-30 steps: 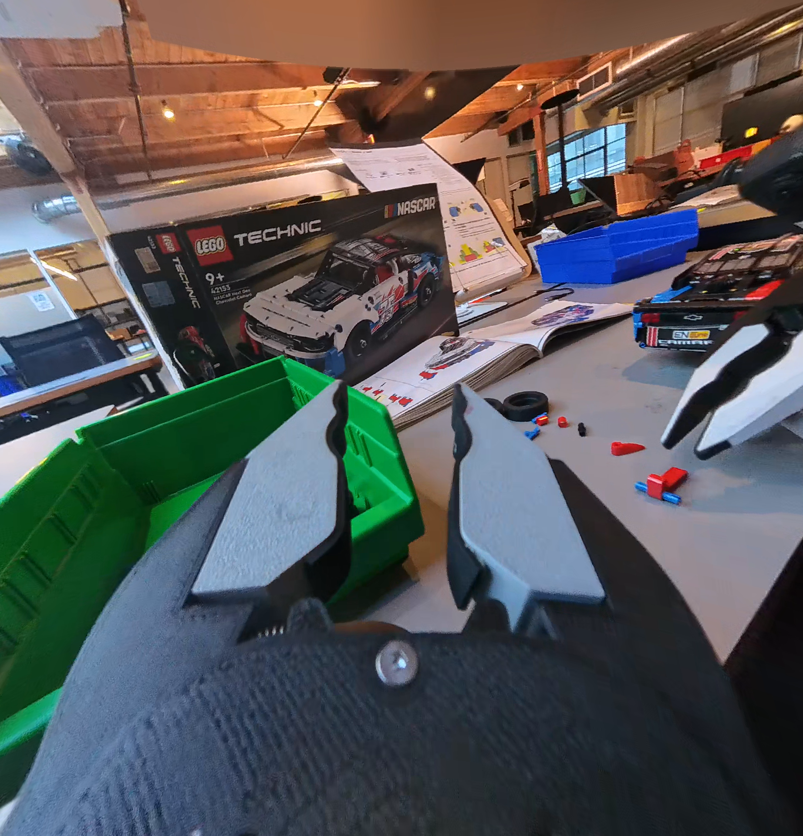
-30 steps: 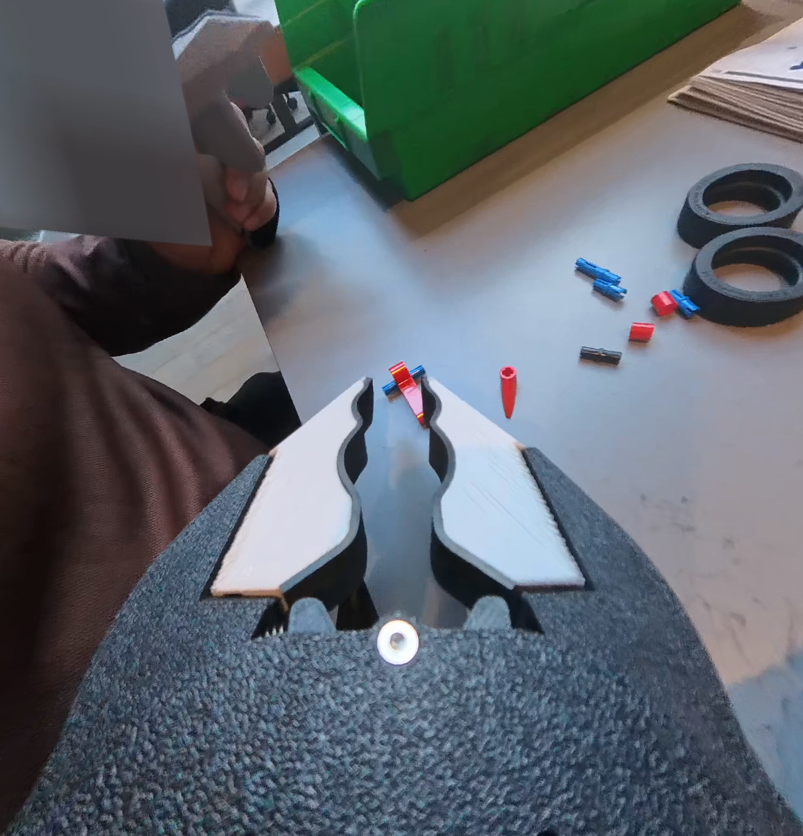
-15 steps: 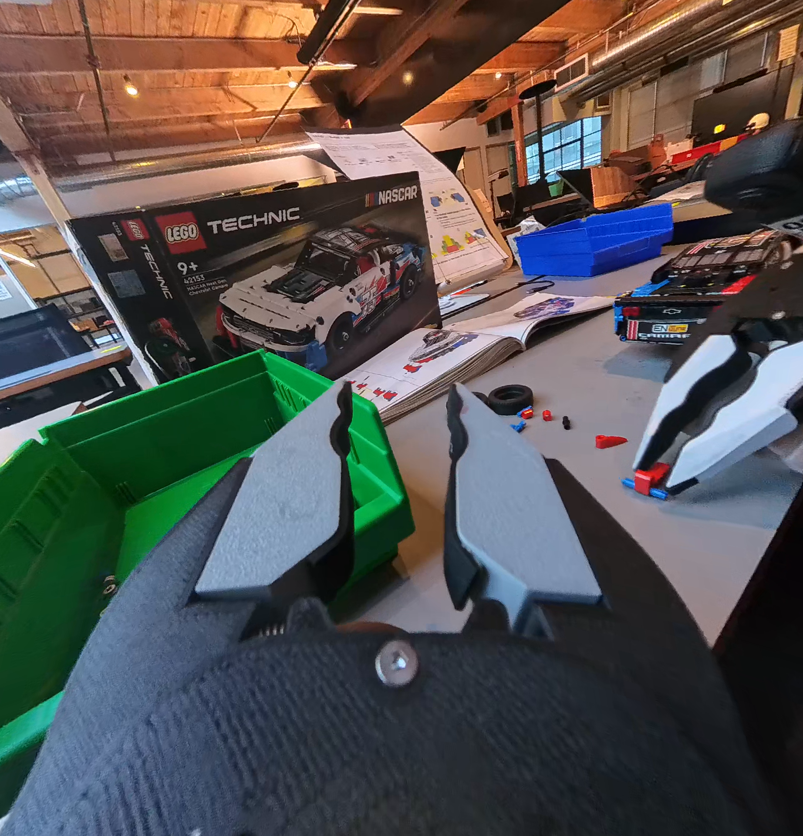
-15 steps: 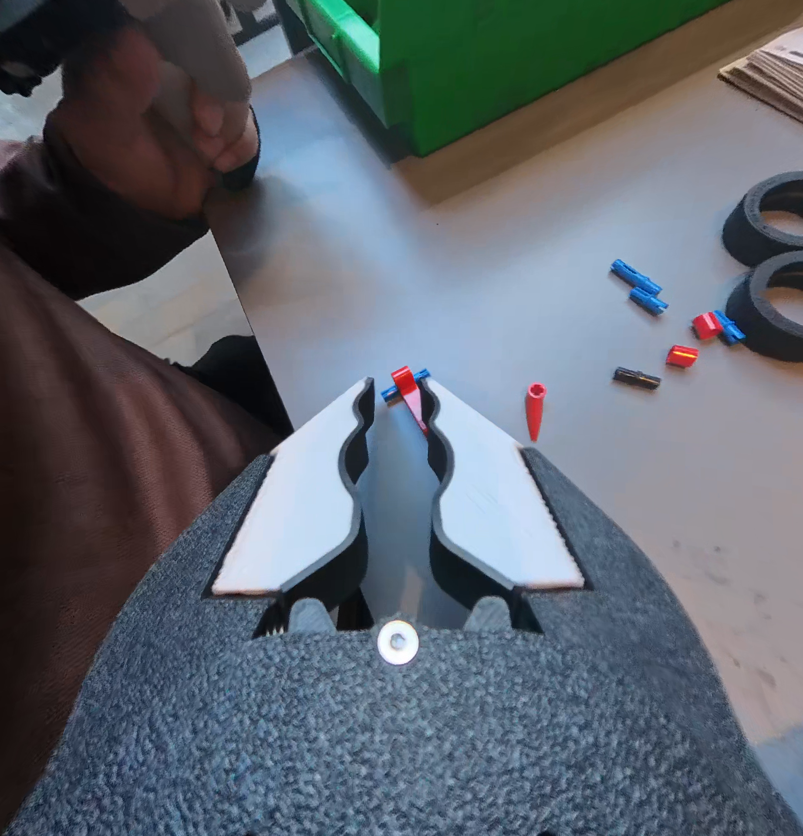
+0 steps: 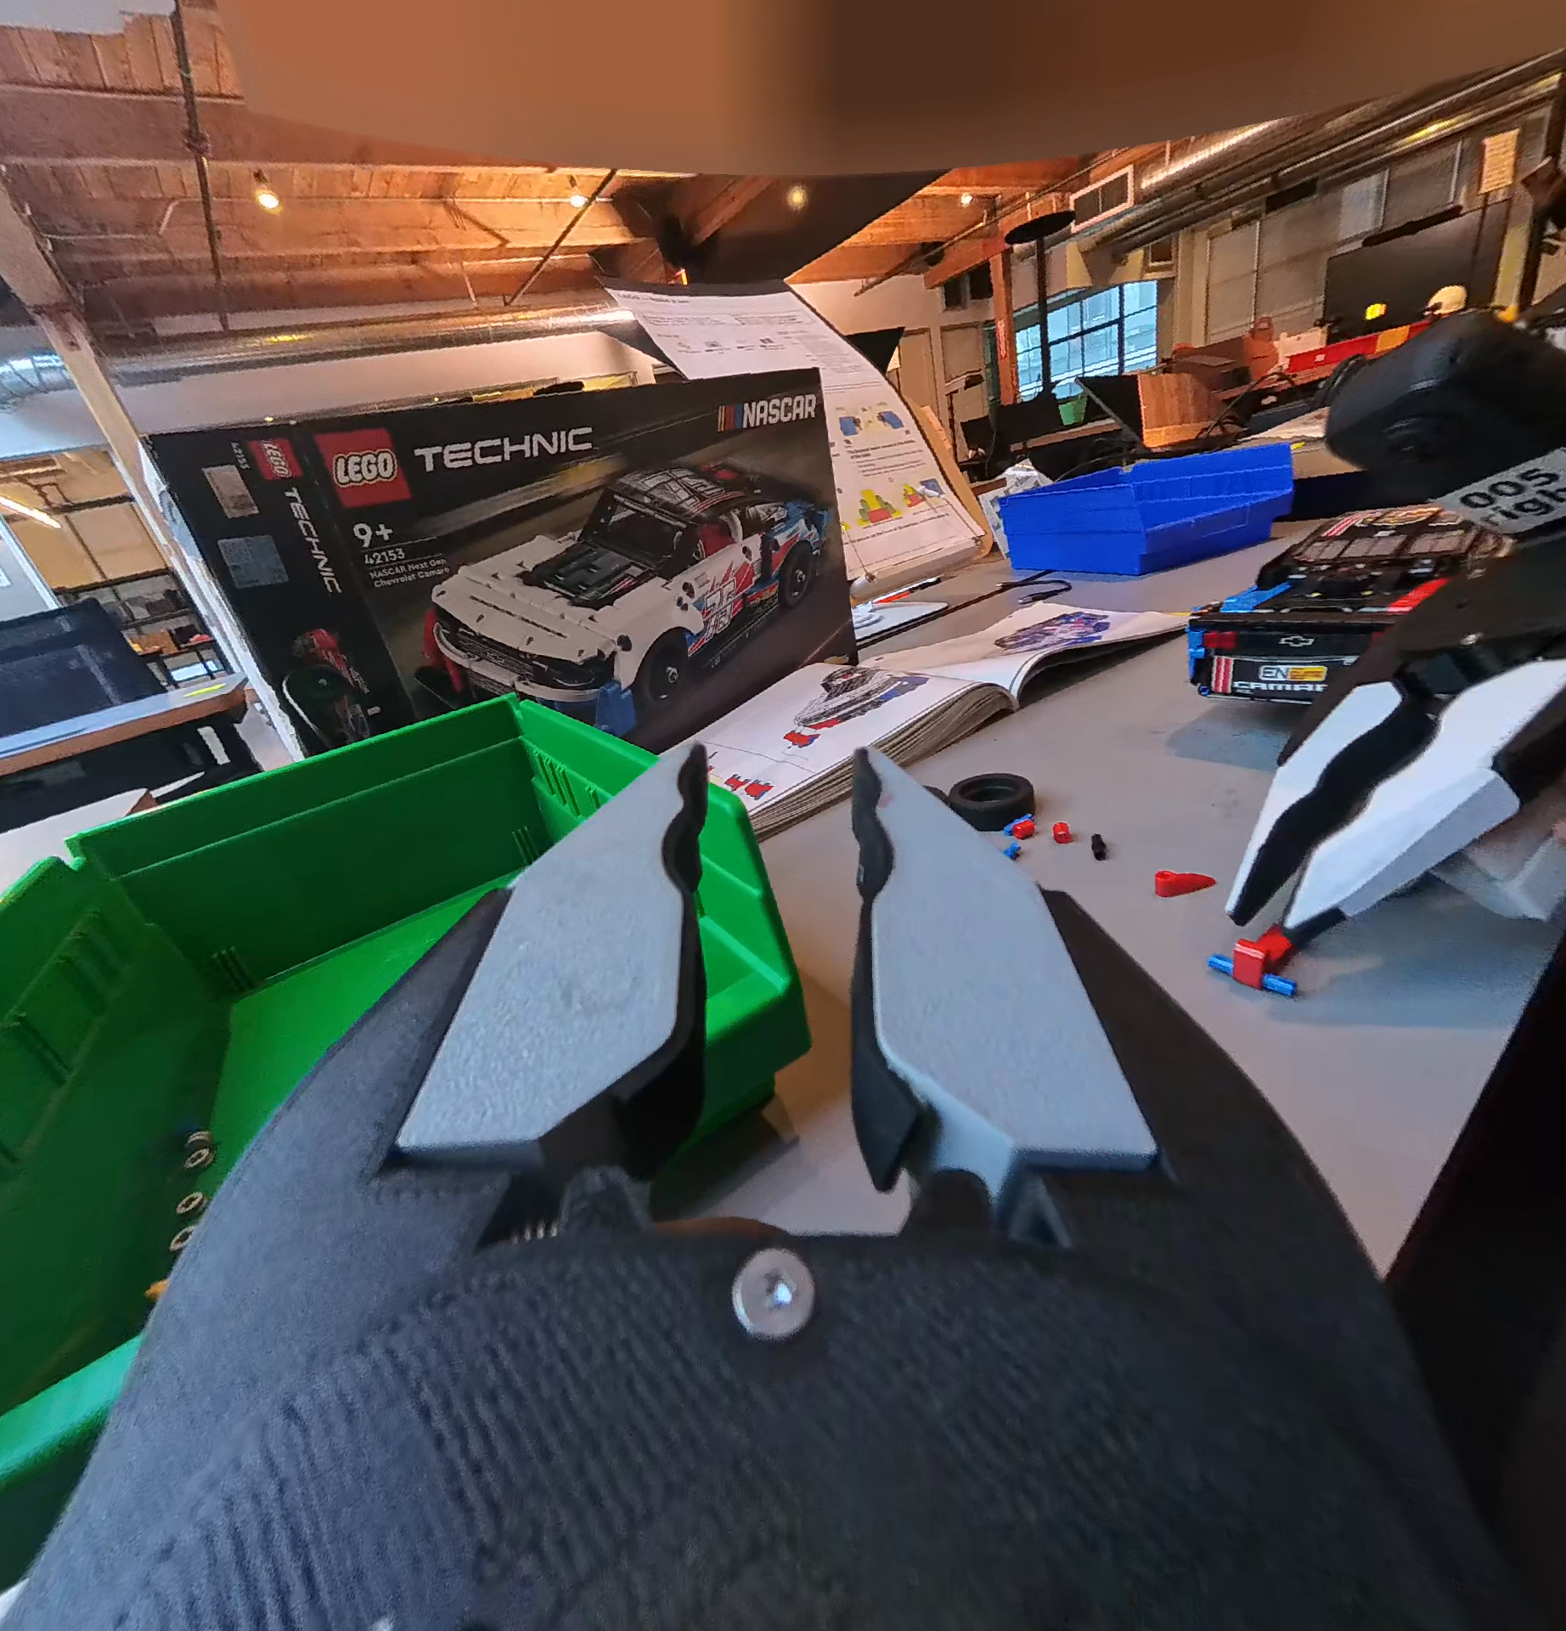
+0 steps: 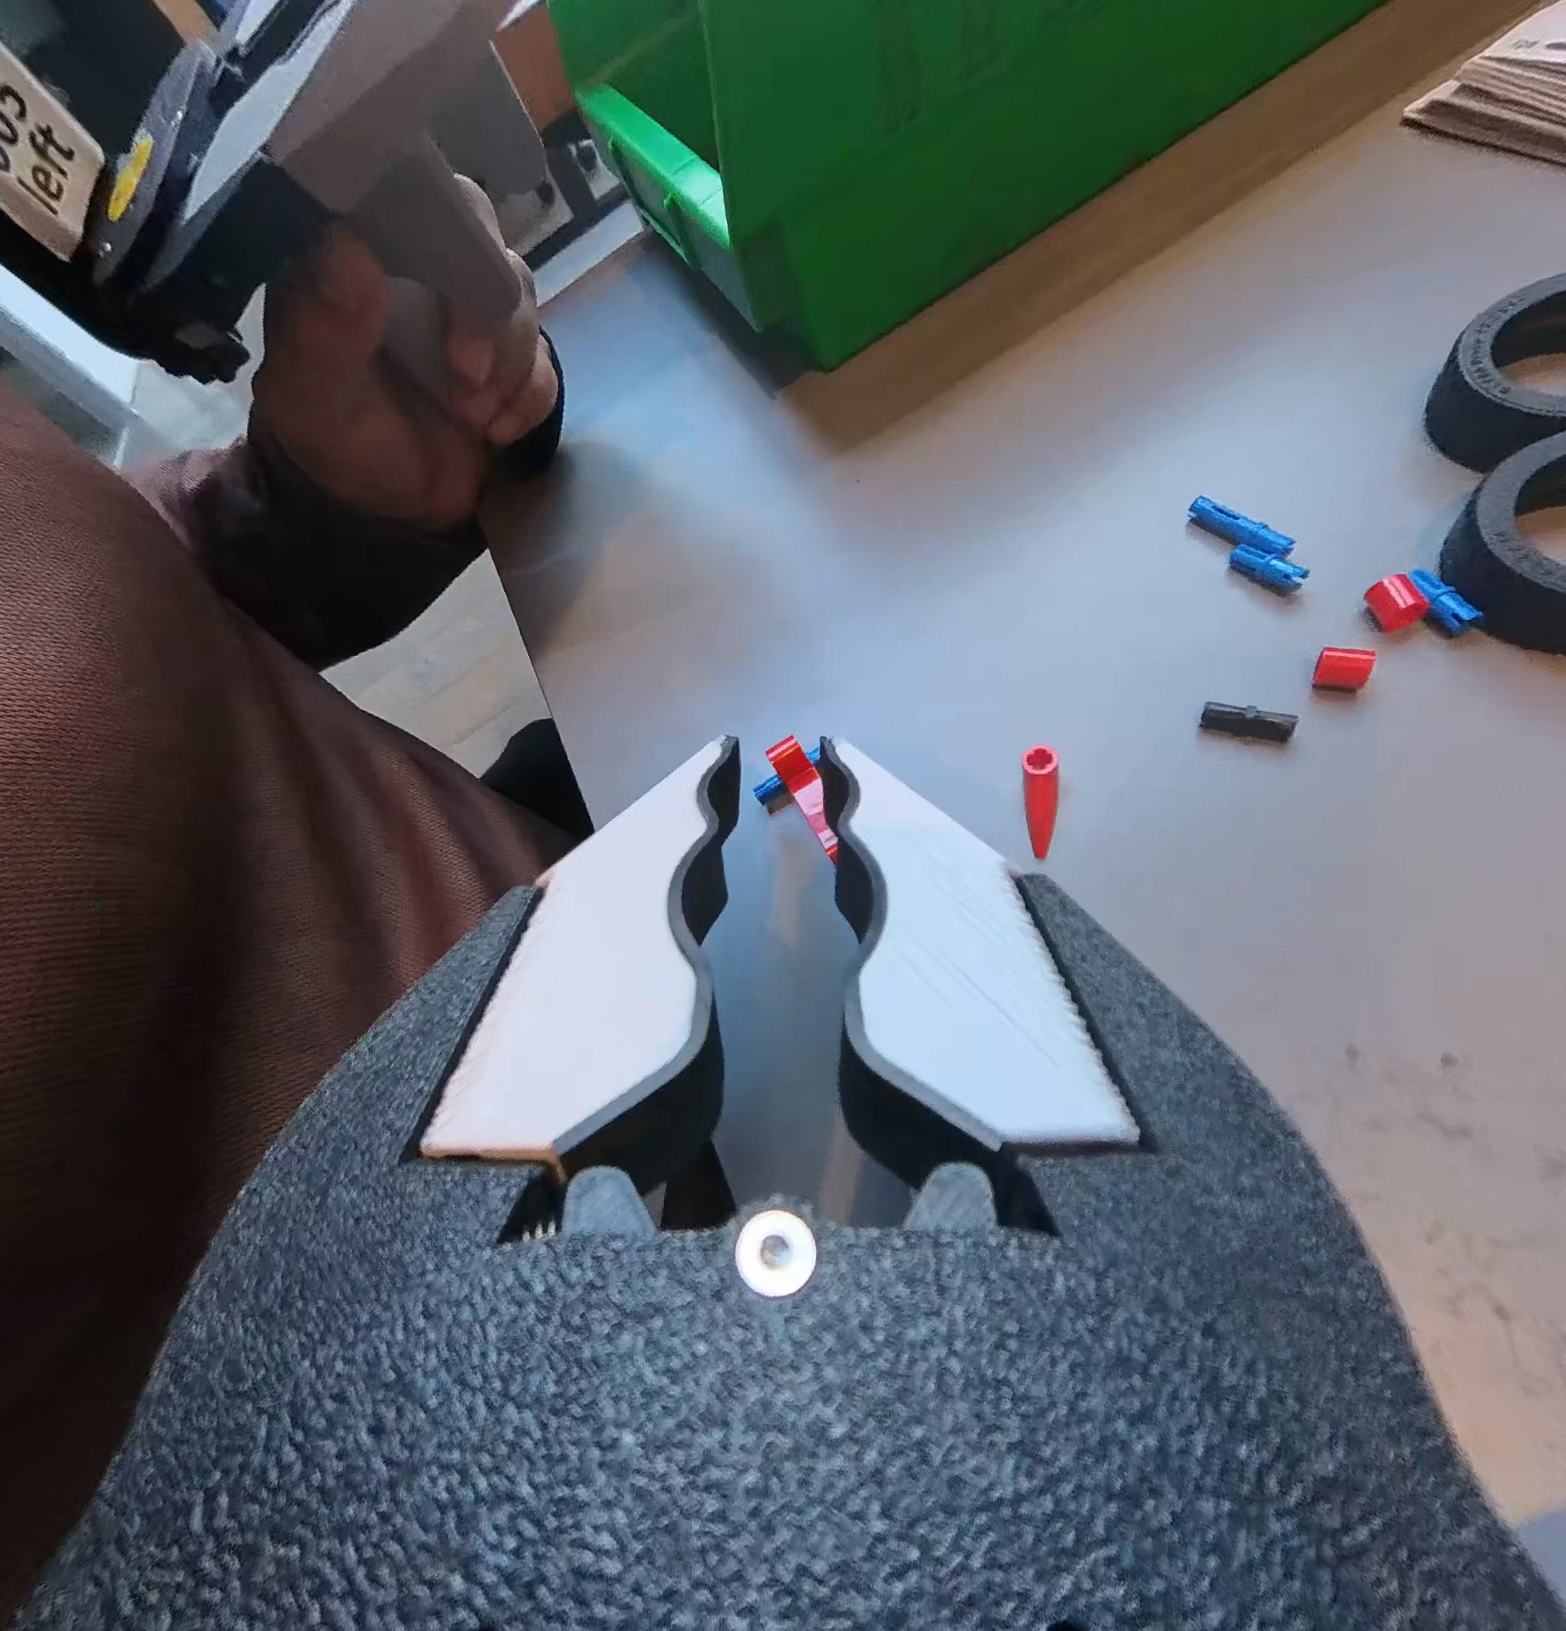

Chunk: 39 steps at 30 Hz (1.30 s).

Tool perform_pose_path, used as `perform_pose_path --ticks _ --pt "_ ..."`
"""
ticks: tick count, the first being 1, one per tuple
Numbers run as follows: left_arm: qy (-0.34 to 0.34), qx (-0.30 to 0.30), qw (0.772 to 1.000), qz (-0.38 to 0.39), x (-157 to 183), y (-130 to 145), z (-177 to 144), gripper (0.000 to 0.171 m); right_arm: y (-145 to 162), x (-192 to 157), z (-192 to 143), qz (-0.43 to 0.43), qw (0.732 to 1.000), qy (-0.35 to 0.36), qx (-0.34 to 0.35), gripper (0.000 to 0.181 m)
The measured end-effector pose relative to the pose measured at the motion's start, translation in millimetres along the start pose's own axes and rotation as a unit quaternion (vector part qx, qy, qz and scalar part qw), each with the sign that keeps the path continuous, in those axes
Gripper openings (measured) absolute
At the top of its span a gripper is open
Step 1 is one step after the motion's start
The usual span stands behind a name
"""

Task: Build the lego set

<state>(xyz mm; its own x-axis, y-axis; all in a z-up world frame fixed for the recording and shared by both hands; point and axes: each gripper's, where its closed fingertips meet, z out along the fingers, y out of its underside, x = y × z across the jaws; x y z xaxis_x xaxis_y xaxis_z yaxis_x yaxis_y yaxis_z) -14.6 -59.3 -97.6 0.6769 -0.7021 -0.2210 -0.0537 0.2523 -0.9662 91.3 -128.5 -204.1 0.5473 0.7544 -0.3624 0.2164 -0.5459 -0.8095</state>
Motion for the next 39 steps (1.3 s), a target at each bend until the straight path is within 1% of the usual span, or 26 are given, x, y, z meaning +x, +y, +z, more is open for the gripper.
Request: perform_pose_path --ticks 4,8,14,17,21,24,28,31,33,36,39 --pt "0.005 0.005 1.0 0.011 4 -1 -1 0.029 -1 0 -1 -0.001 1.0 0.001 0.005 0.017" --pt "0.01 0.004 1.0 0.023 7 -1 -1 0.029 -2 2 -2 -0.017 1.0 0.021 0.011 0.022" --pt "0.016 -0.003 1.0 0.007 7 0 0 0.029 0 5 -11 -0.042 0.997 0.058 0.017 0.022" --pt "0.032 -0.02 0.999 0.009 18 2 1 0.028 4 7 -16 -0.043 0.996 0.077 0.016 0.021" --pt "0.075 -0.035 0.996 0.03 46 4 5 0.025 6 9 -18 -0.038 0.996 0.08 0.02 0.021" --pt "0.088 -0.044 0.994 0.039 53 6 8 0.024 7 9 -17 -0.032 0.997 0.074 0.018 0.021" --pt "0.111 -0.069 0.991 -0.001 52 13 12 0.029 6 8 -18 -0.03 0.997 0.07 0.02 0.021" --pt "0.148 -0.098 0.983 -0.052 56 19 15 0.035 6 8 -17 -0.03 0.997 0.07 0.019 0.021" --pt "0.17 -0.115 0.976 -0.072 60 23 16 0.038 7 8 -17 -0.029 0.997 0.07 0.018 0.021" --pt "0.194 -0.144 0.968 -0.065 70 31 19 0.038 8 8 -17 -0.026 0.997 0.067 0.016 0.021" --pt "0.222 -0.189 0.955 -0.047 84 44 21 0.038 9 8 -16 -0.021 0.998 0.063 0.013 0.021"
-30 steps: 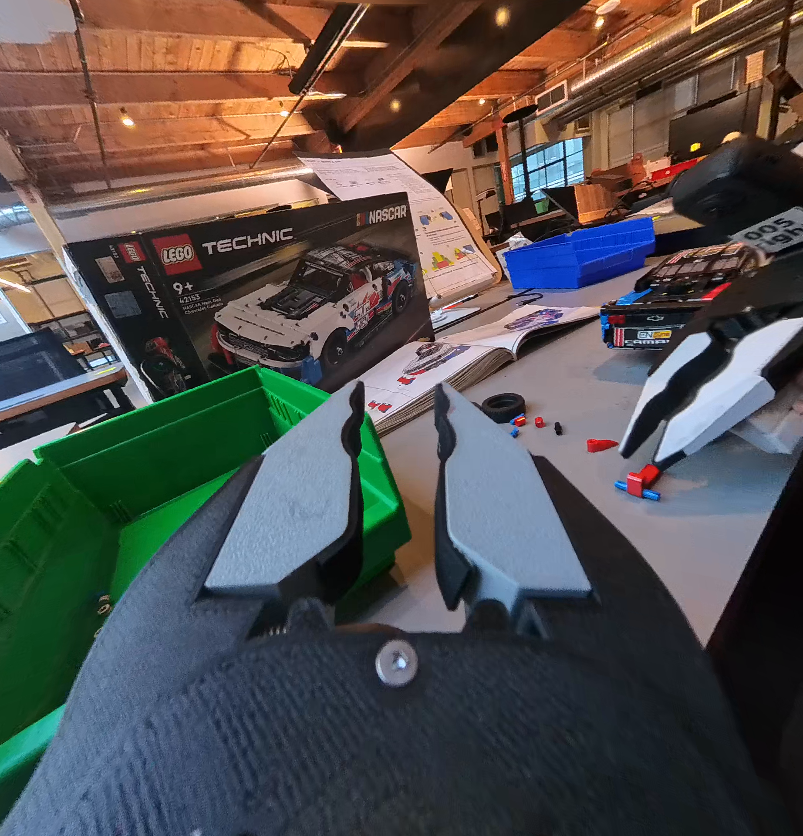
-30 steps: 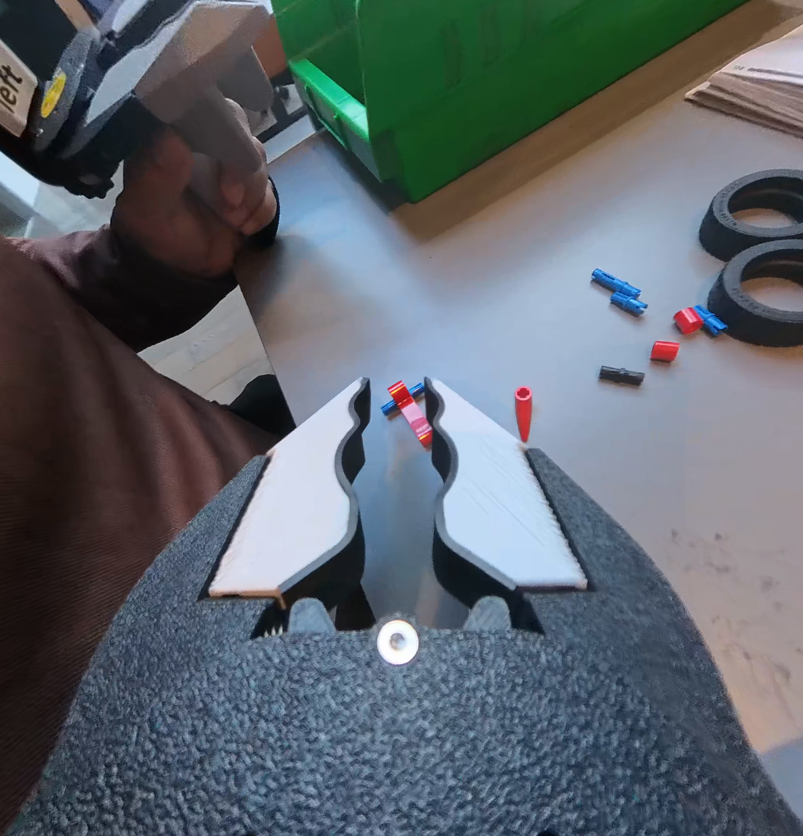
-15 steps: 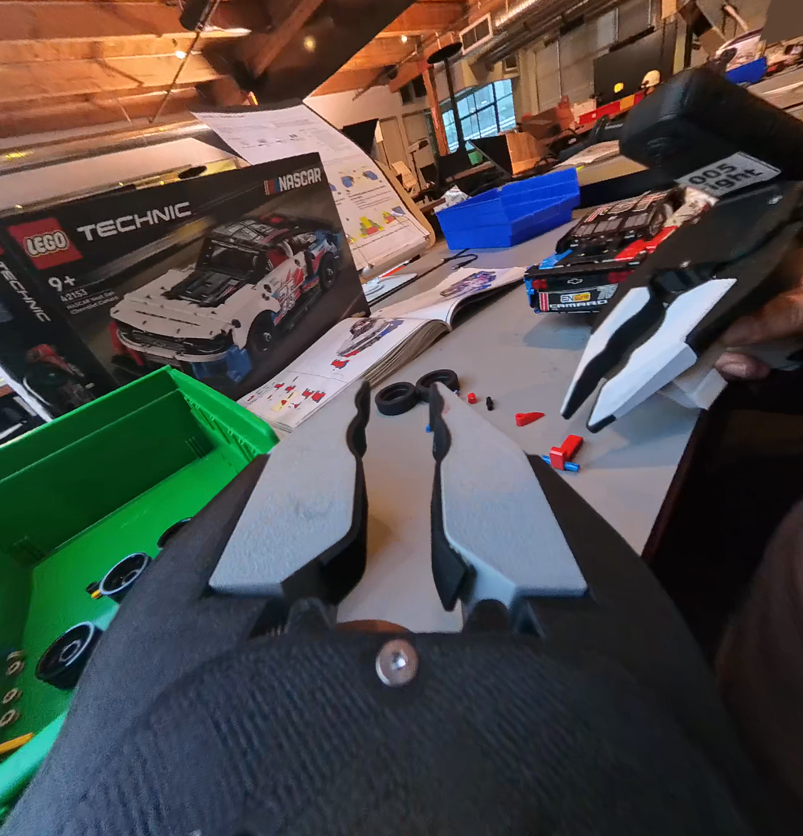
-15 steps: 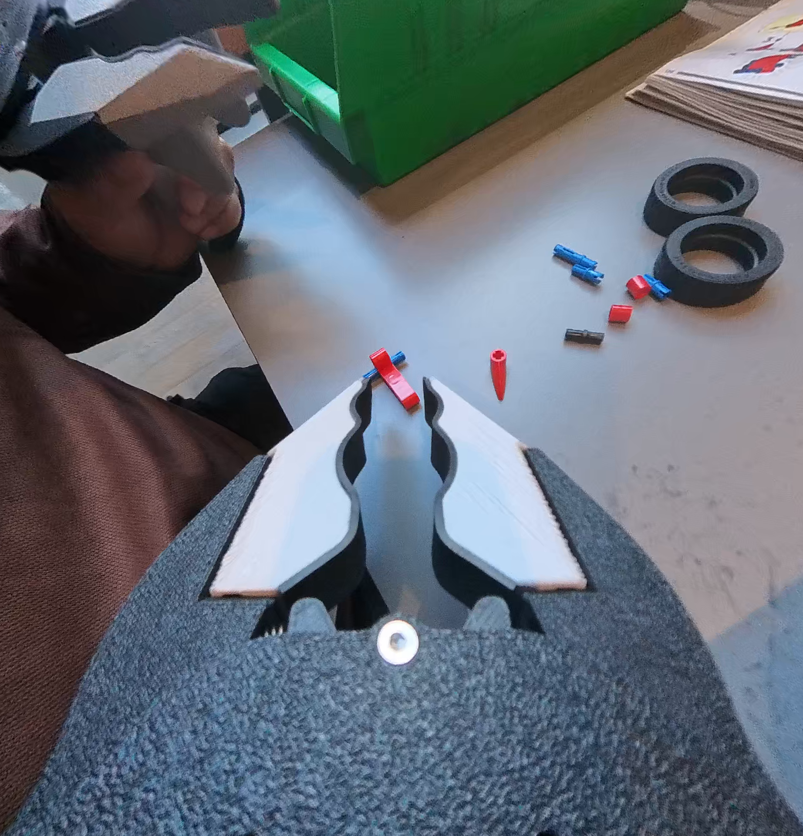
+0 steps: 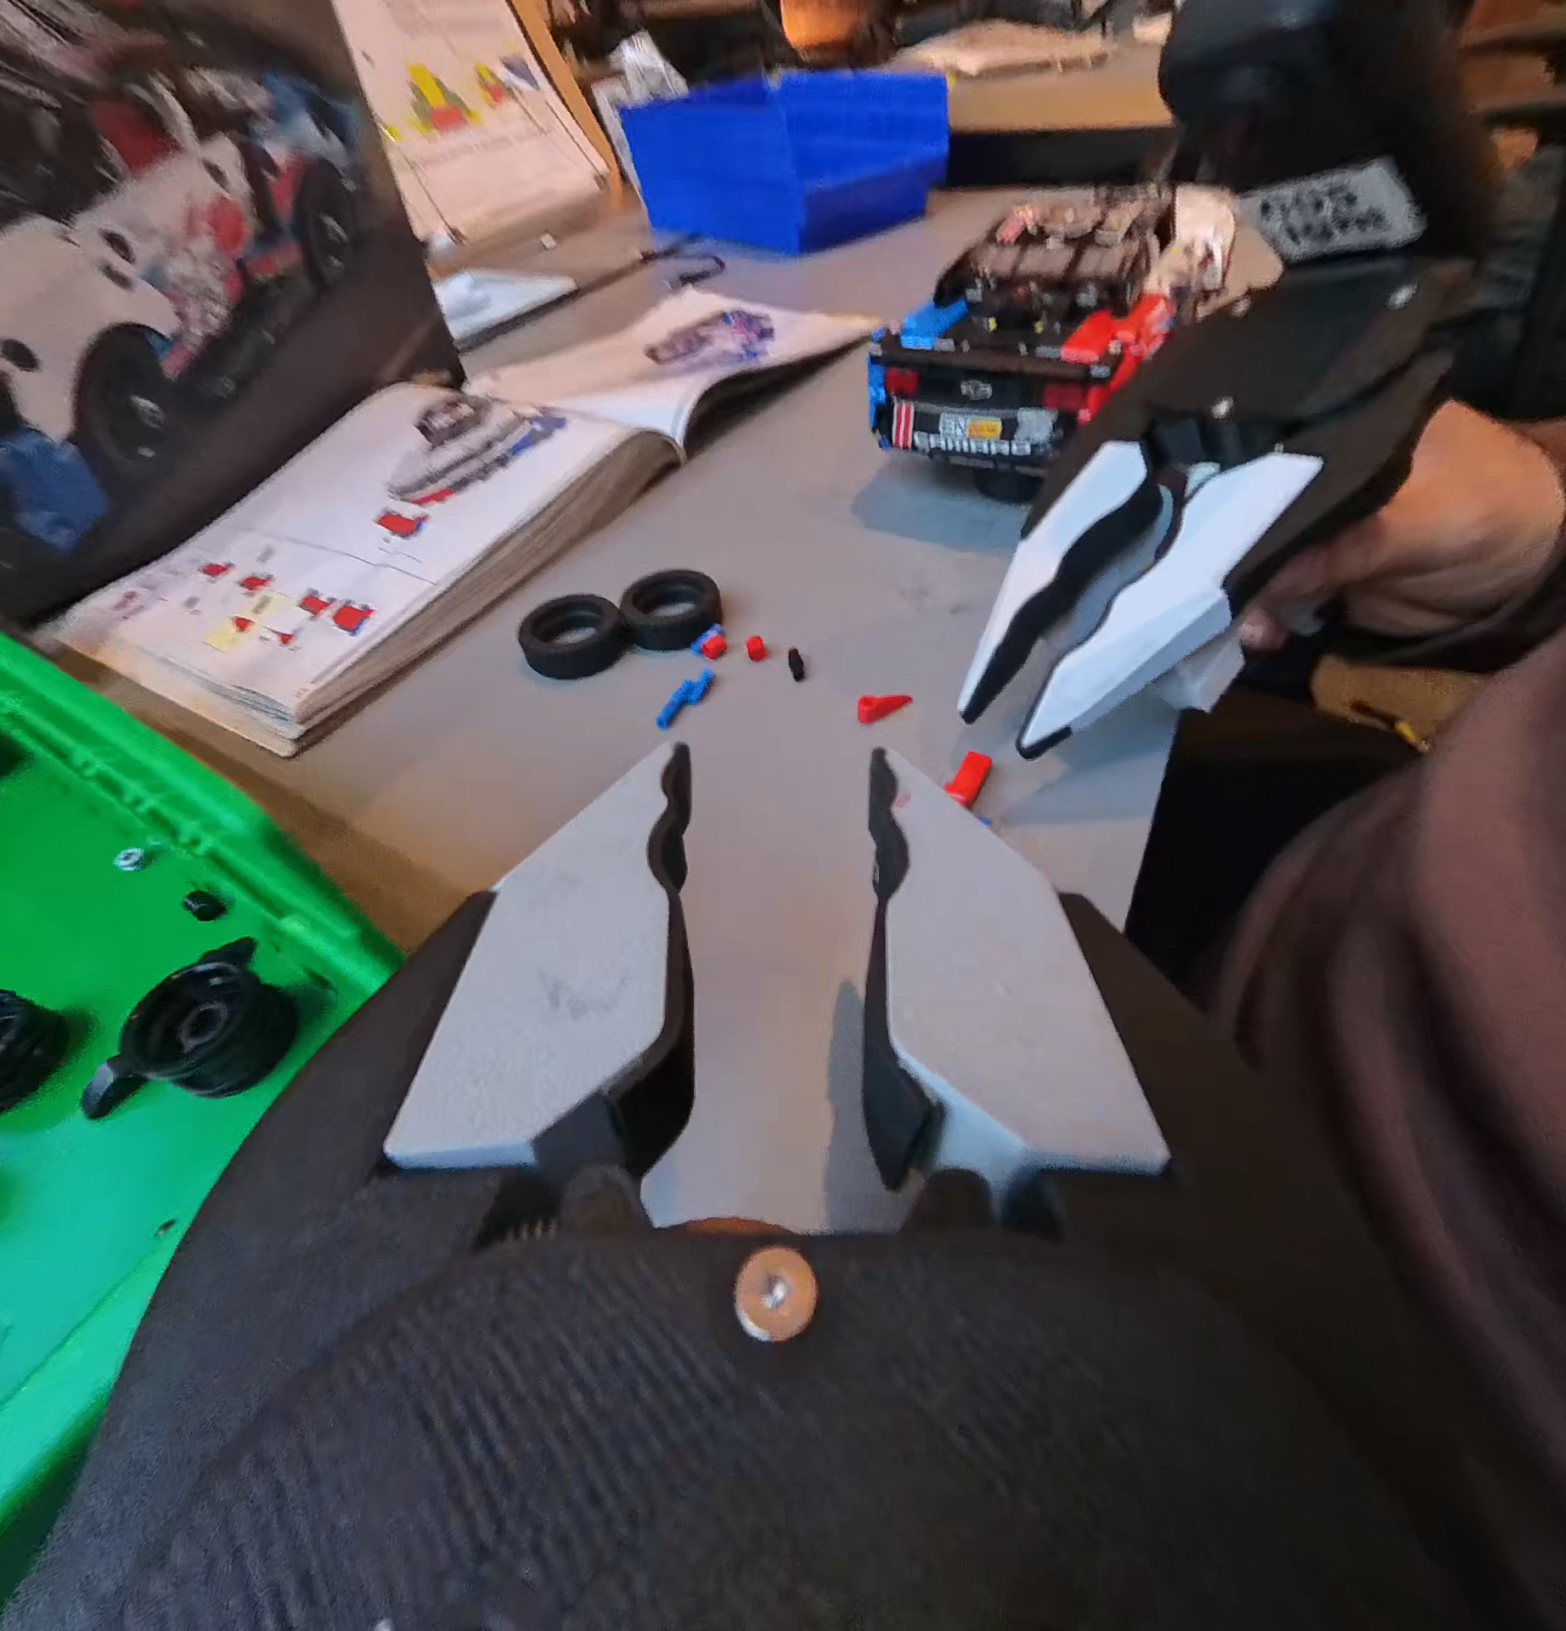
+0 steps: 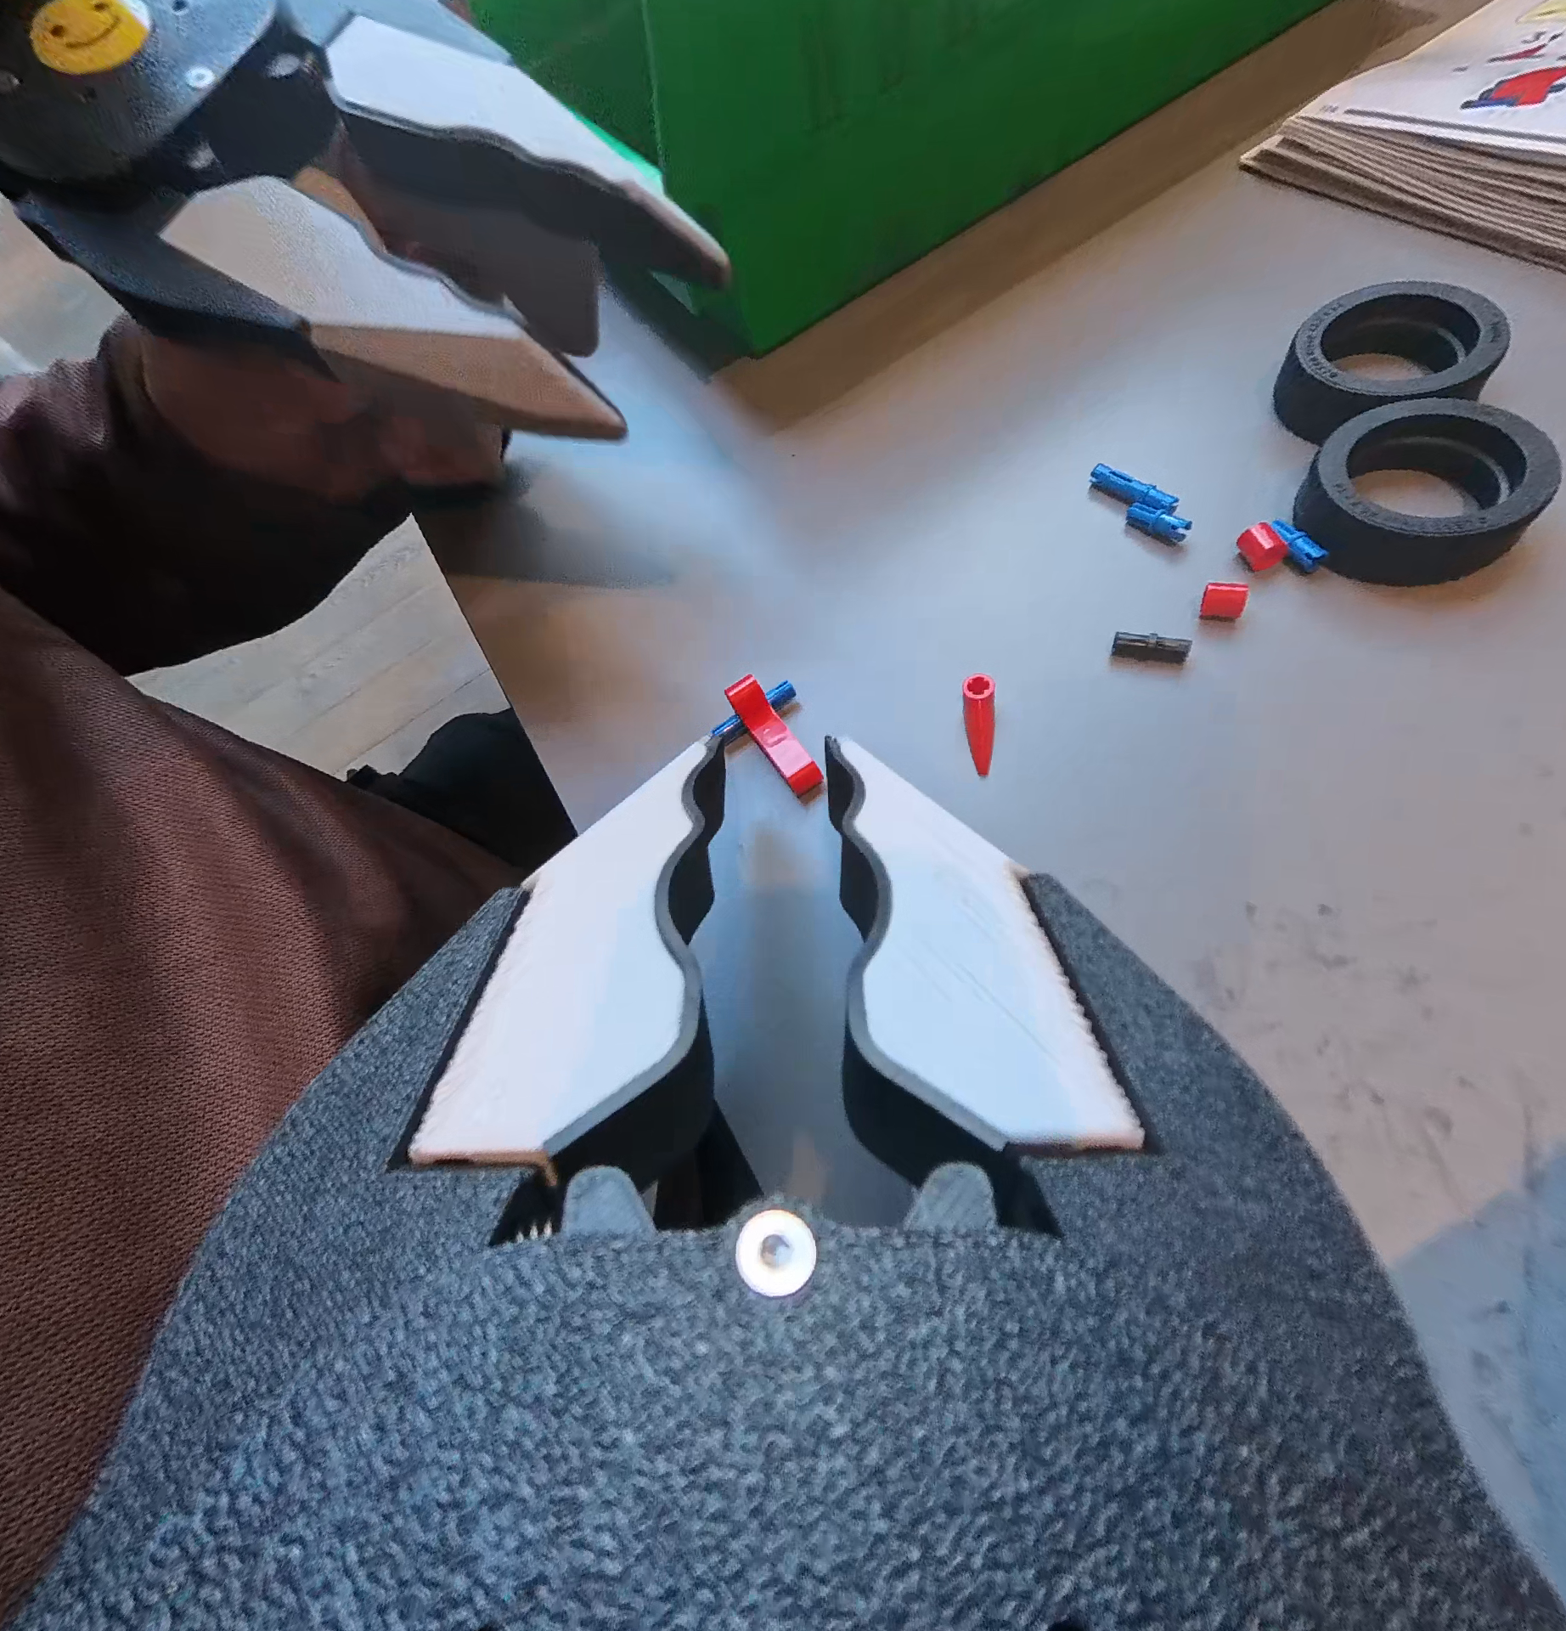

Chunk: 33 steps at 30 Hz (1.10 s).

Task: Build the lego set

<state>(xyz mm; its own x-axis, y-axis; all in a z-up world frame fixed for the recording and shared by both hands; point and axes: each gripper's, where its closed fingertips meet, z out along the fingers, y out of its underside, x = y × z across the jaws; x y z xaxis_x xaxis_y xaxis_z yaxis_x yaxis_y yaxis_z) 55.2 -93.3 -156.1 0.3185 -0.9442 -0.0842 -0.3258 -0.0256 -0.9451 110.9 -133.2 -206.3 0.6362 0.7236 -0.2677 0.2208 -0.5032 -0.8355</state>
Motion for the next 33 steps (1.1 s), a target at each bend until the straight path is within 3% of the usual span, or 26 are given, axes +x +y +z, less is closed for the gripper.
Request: perform_pose_path --ticks 4,6,10,16,20,26,28,33 --pt "0.018 -0.053 0.998 0.008 6 13 11 0.04 -1 0 -1 -0.003 1.0 0.005 0.004 0.021" --pt "0.03 -0.045 0.998 0.007 12 9 14 0.032 -2 0 -1 -0.009 1.0 0.009 0.006 0.021" --pt "0.057 -0.056 0.997 -0.004 22 9 23 0.034 -9 2 -6 -0.019 0.999 0.03 0.008 0.018" --pt "0.085 -0.107 0.991 0.007 31 22 32 0.039 -64 31 -18 -0.067 0.993 0.097 0.007 0.014" --pt "0.084 -0.093 0.992 -0.004 28 19 30 0.038 -79 57 5 -0.131 0.98 0.122 -0.086 0.014" --pt "0.07 -0.044 0.996 -0.021 21 7 21 0.036 -60 83 48 -0.233 0.933 0.13 -0.241 0.014" --pt "0.08 -0.039 0.996 -0.022 23 6 18 0.035 -53 88 54 -0.257 0.919 0.135 -0.268 0.014" --pt "0.092 -0.022 0.995 -0.027 25 2 14 0.035 -46 95 59 -0.25 0.912 0.135 -0.297 0.014"
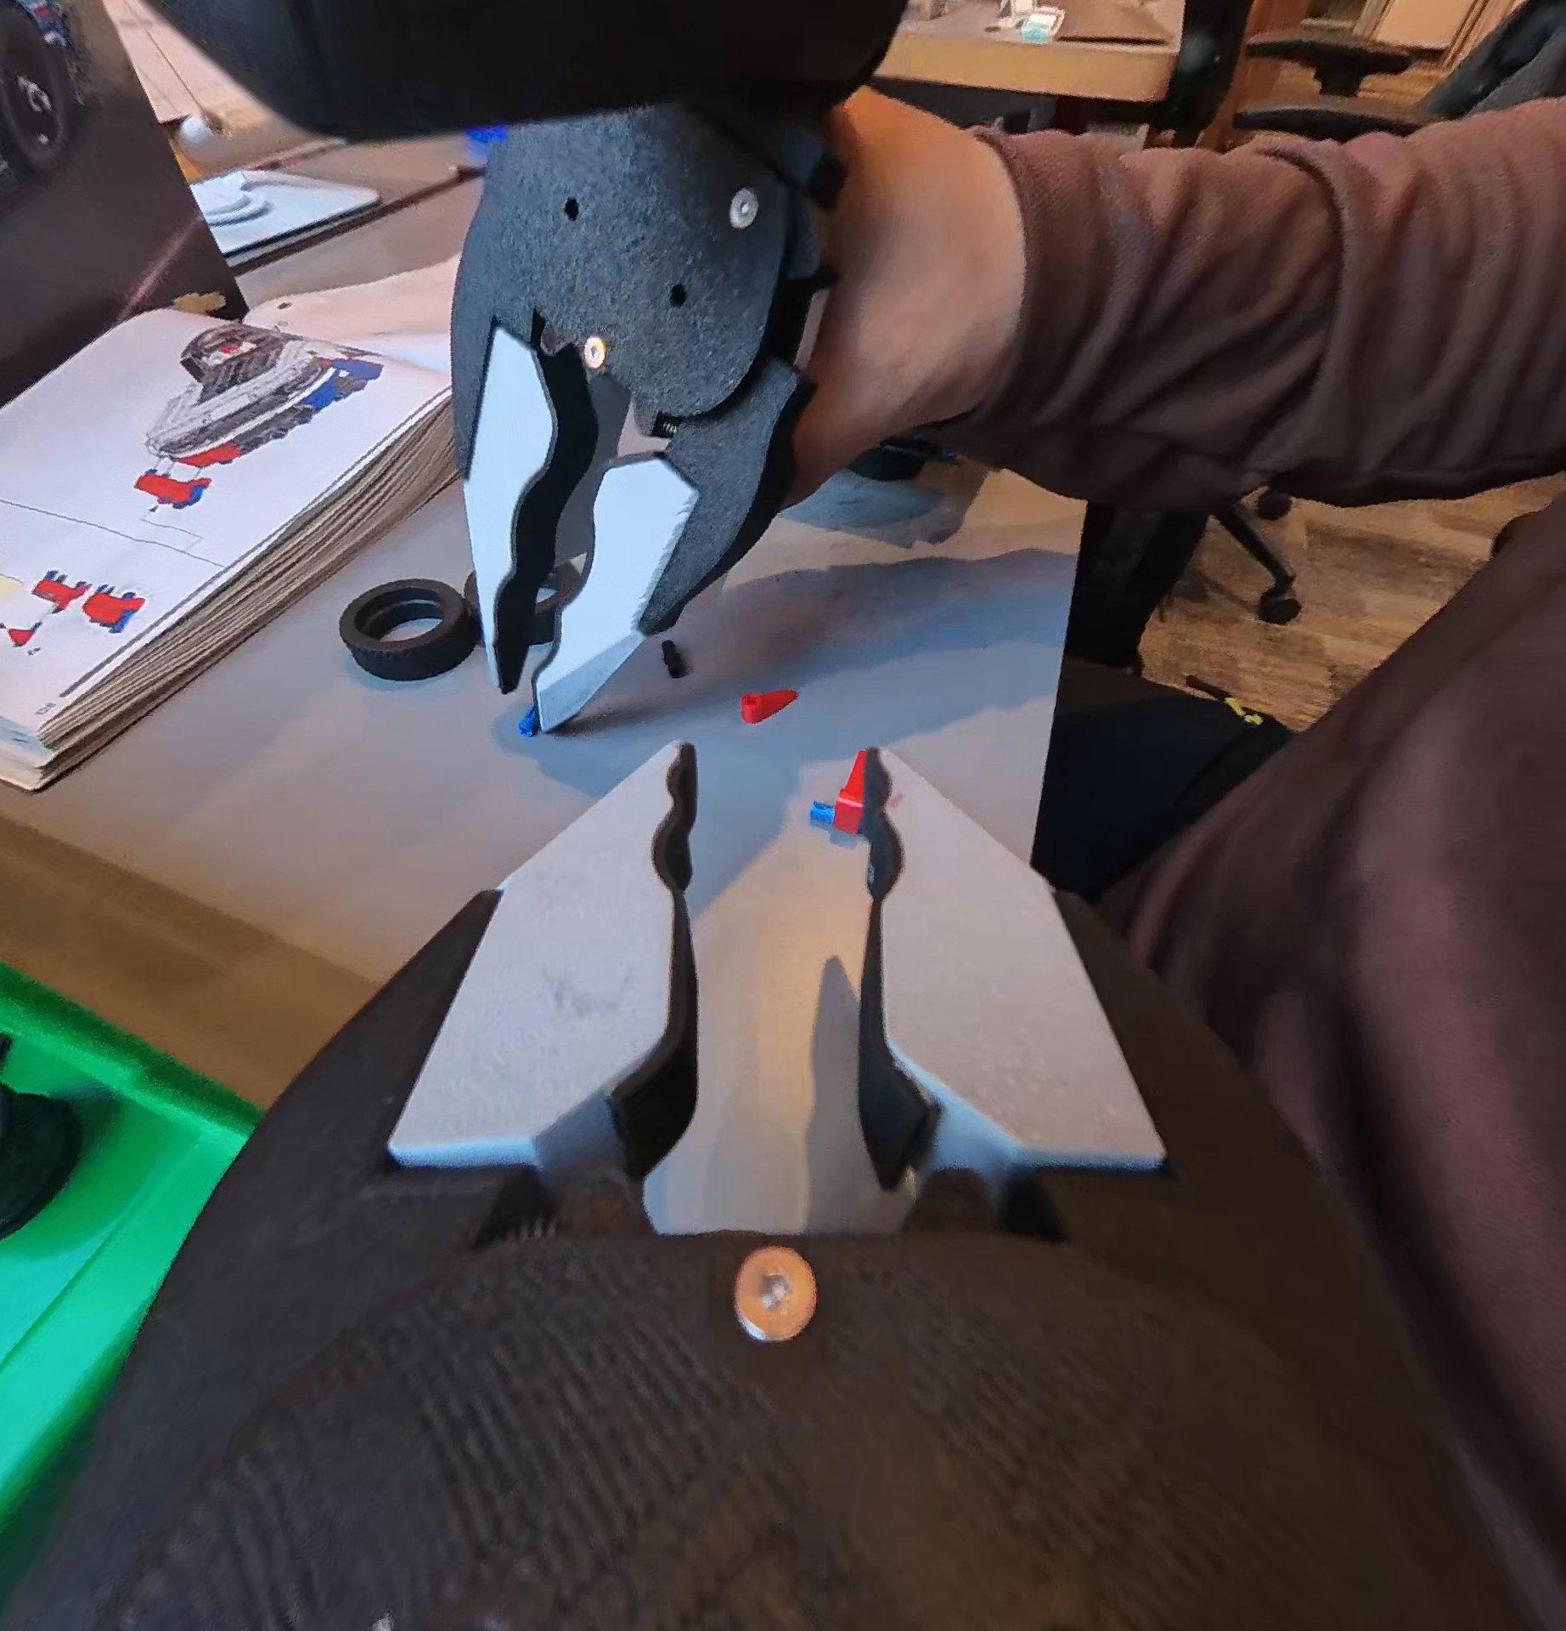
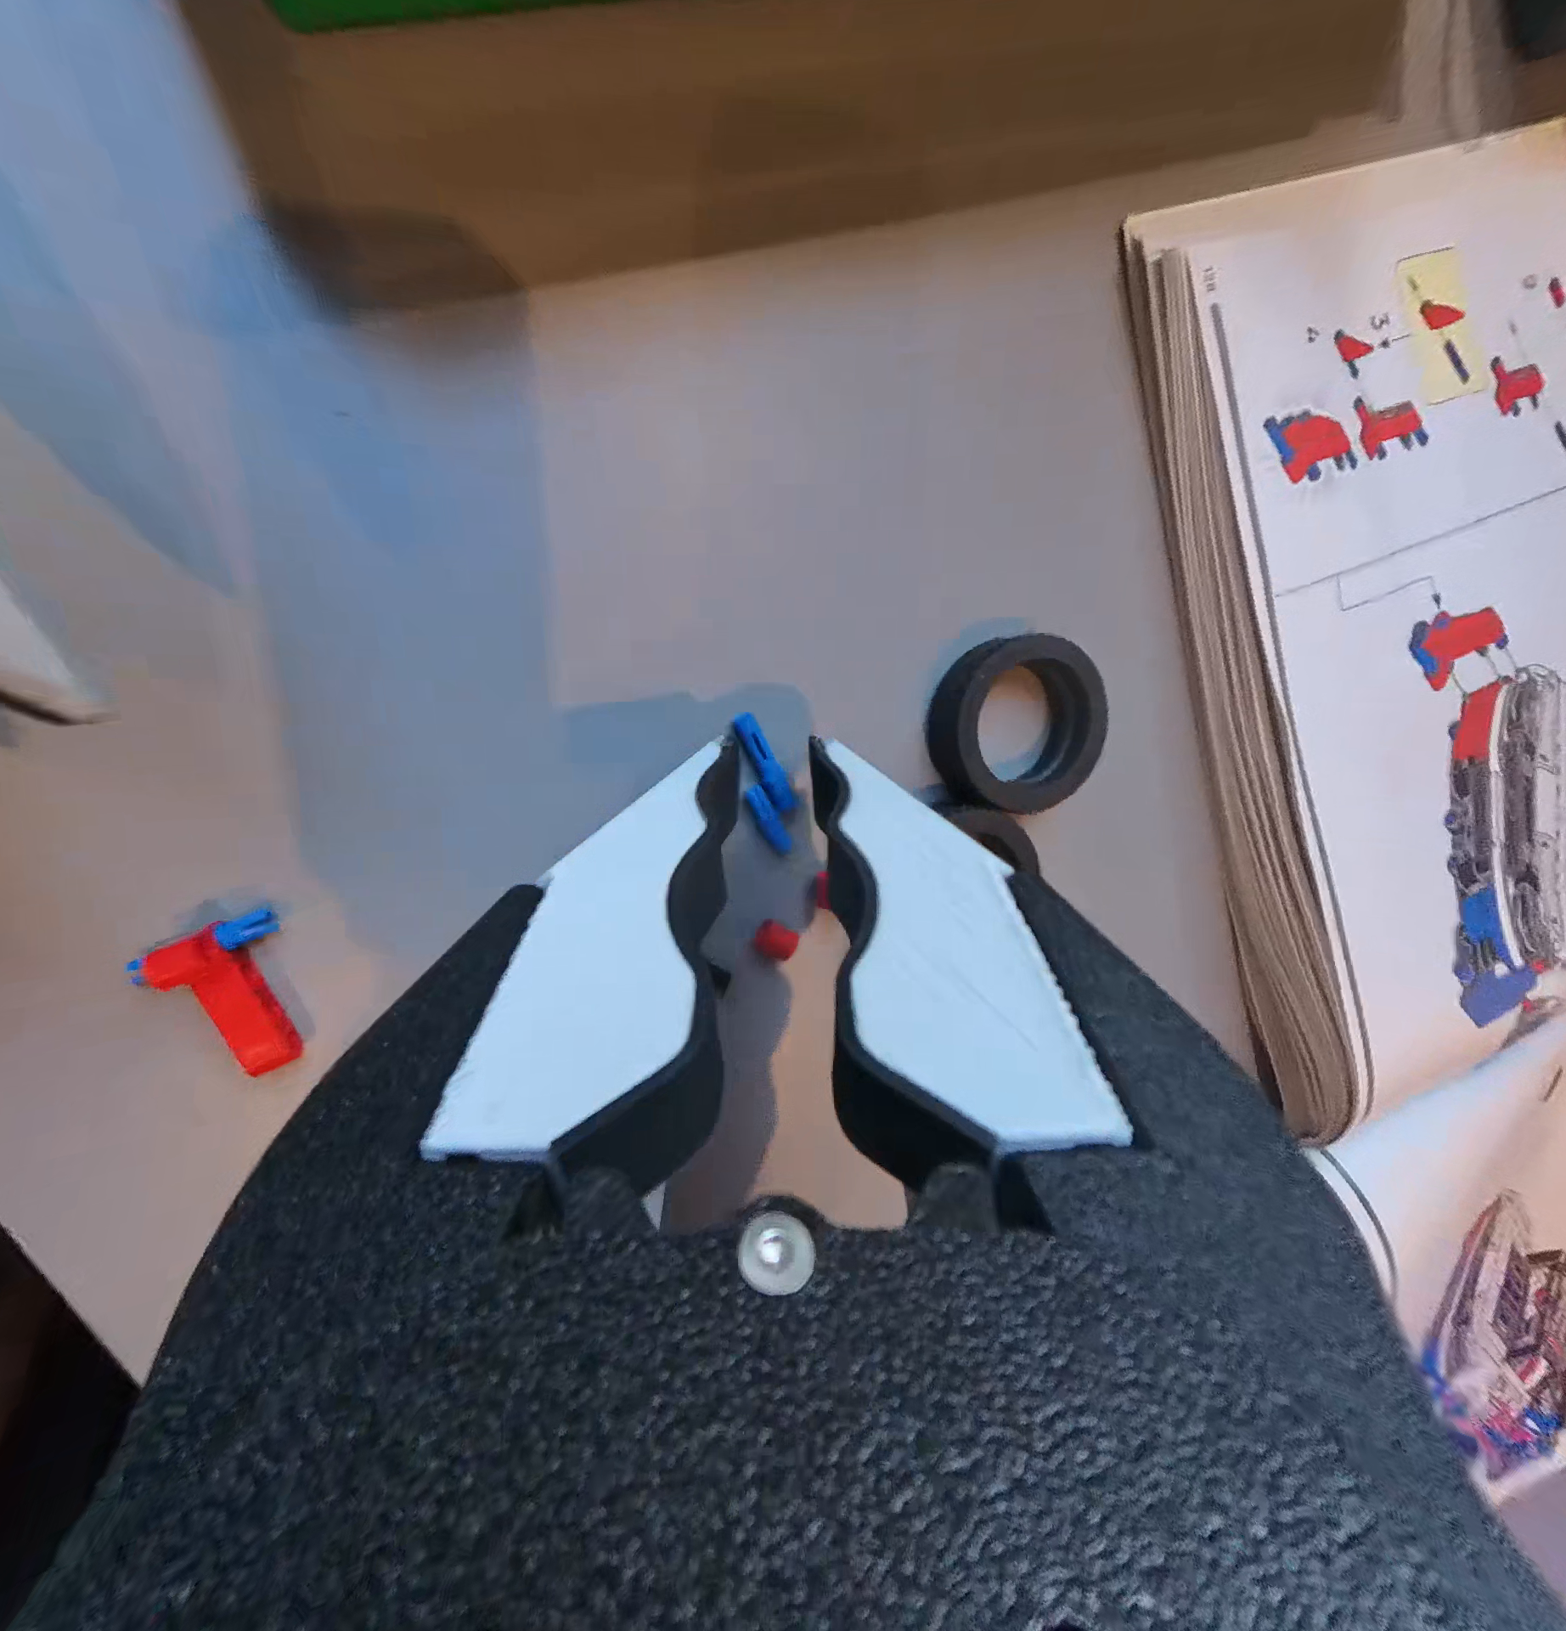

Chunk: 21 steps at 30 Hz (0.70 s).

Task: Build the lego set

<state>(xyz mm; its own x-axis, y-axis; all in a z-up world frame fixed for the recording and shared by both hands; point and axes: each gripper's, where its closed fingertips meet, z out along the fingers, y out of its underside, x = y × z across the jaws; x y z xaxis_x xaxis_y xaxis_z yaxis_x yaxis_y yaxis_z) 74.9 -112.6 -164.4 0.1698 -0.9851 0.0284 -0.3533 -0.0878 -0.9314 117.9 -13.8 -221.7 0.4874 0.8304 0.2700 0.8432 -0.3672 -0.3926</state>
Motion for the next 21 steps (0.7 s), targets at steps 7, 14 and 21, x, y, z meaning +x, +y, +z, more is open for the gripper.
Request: perform_pose_path --ticks 7,14,21 --pt "0.025 0.015 1.0 -0.008 4 -4 -3 0.036 0 -6 2 0.039 0.997 -0.068 0.001 0.003" --pt "0.052 0.031 0.997 -0.037 4 -8 -7 0.036 -2 1 0 0.075 0.994 -0.078 0.02 0.002" --pt "0.056 0.053 0.995 -0.061 -1 -13 -13 0.036 -3 0 -7 0.107 0.99 -0.082 0.045 0.003"
